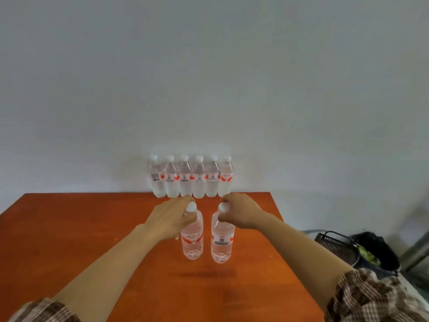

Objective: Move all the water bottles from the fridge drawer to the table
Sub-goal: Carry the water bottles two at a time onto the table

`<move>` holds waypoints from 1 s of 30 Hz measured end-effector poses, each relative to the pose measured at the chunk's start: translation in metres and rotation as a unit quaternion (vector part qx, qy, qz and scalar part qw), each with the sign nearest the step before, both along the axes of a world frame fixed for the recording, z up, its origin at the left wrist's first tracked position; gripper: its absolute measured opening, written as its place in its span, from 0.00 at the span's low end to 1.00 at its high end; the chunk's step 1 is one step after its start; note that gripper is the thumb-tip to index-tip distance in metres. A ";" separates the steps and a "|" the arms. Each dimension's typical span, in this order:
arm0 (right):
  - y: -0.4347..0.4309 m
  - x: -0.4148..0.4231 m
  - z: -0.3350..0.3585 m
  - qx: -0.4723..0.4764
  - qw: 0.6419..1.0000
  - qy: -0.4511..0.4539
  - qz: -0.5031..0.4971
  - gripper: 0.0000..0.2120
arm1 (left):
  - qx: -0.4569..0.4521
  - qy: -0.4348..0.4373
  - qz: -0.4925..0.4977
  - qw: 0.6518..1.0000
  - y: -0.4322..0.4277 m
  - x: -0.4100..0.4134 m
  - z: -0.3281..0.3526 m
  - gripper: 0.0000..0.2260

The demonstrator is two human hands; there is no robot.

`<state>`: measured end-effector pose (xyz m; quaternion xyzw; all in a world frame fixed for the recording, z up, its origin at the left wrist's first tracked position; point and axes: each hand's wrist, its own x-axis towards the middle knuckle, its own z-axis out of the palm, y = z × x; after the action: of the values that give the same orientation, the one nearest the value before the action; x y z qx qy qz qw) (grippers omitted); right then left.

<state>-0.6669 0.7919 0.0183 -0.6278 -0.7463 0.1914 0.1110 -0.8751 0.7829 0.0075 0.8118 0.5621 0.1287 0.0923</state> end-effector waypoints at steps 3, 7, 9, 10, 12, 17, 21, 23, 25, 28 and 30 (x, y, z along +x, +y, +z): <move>0.039 -0.029 -0.007 -0.013 1.000 0.017 -0.009 0.13 | -0.005 0.005 -0.014 1.000 0.043 -0.028 -0.006 0.12; 0.091 -0.065 -0.017 -0.033 0.999 0.027 -0.026 0.14 | -0.024 -0.006 -0.030 0.999 0.097 -0.066 -0.015 0.12; 0.114 -0.083 -0.023 -0.041 0.998 0.022 -0.031 0.15 | -0.042 -0.023 -0.036 0.998 0.123 -0.085 -0.021 0.11; 0.124 -0.091 -0.026 -0.046 0.998 0.017 -0.033 0.16 | -0.050 -0.033 -0.039 0.997 0.135 -0.094 -0.025 0.09; 0.143 -0.107 -0.031 -0.051 0.998 0.000 -0.036 0.18 | -0.067 -0.053 -0.039 0.996 0.157 -0.111 -0.034 0.08; 0.186 -0.143 -0.037 -0.060 0.997 -0.030 -0.024 0.18 | -0.092 -0.086 -0.038 0.991 0.202 -0.143 -0.051 0.09; 0.215 -0.162 -0.037 -0.061 0.997 -0.038 -0.013 0.18 | -0.096 -0.087 -0.039 0.991 0.229 -0.157 -0.060 0.08; 0.228 -0.169 -0.039 -0.062 0.997 -0.033 -0.017 0.17 | -0.103 -0.089 -0.040 0.990 0.241 -0.162 -0.063 0.08; 0.240 -0.175 -0.042 -0.059 0.998 -0.028 -0.021 0.16 | -0.104 -0.085 -0.042 0.990 0.253 -0.166 -0.065 0.07; 0.255 -0.183 -0.047 -0.063 0.998 -0.017 -0.025 0.13 | -0.096 -0.085 -0.037 0.991 0.267 -0.171 -0.069 0.07; 0.263 -0.188 -0.050 -0.062 0.998 -0.014 -0.023 0.13 | -0.094 -0.089 -0.034 0.991 0.275 -0.174 -0.071 0.07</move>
<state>-0.8553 1.0548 -0.0314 -0.6530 -0.7199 0.2261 0.0651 -1.0488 1.0580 -0.0633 0.8034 0.5333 0.1440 0.2222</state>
